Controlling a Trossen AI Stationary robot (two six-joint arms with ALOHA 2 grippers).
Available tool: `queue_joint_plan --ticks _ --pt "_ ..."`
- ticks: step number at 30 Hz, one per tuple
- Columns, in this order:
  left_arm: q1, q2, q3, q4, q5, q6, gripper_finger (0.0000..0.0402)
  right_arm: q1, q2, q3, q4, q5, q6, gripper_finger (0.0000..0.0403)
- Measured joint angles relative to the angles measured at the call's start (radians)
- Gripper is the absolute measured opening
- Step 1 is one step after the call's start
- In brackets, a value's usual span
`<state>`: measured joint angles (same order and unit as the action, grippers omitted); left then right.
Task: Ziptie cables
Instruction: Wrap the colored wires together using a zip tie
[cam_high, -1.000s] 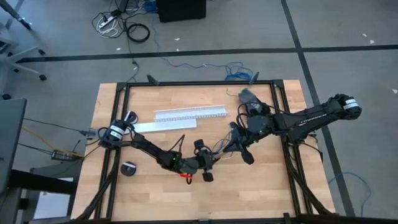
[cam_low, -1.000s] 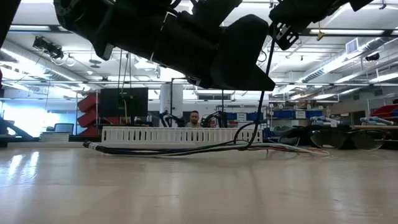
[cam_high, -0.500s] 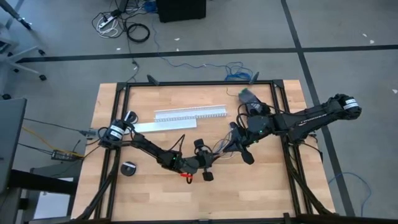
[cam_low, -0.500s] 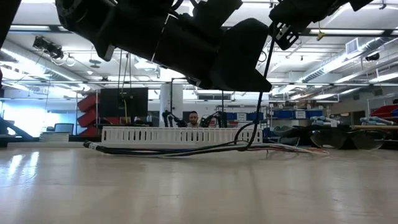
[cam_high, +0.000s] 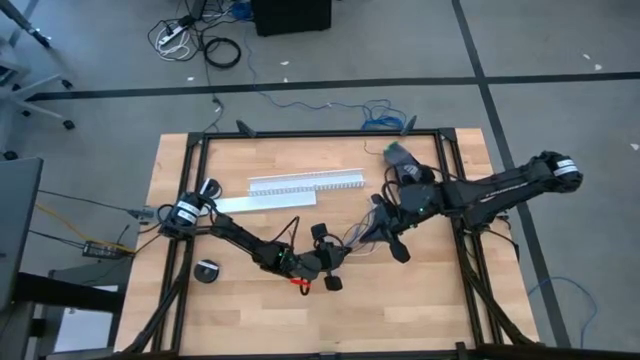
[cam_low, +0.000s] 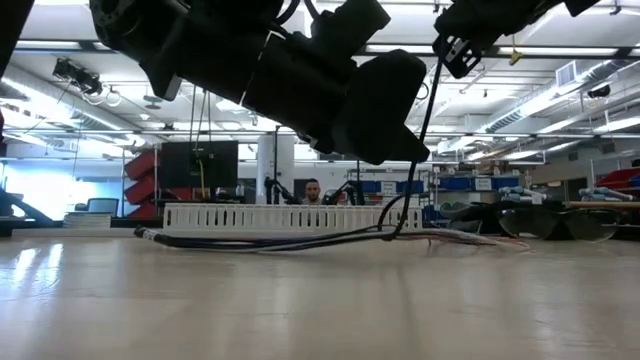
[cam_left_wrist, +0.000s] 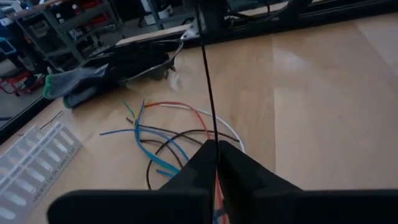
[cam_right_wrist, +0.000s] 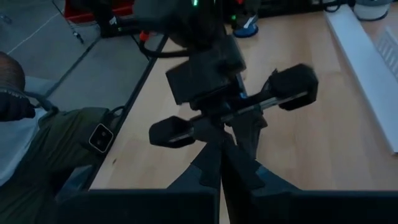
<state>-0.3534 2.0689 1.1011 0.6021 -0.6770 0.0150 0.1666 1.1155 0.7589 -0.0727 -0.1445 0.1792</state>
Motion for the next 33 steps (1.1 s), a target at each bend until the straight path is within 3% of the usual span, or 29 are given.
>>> queue_joint_plan --ticks 33 --pt "0.0 -0.002 0.0 -0.008 0.006 -0.004 0.0009 -0.034 -0.102 0.0 -0.058 -0.008 -0.027 0.0"
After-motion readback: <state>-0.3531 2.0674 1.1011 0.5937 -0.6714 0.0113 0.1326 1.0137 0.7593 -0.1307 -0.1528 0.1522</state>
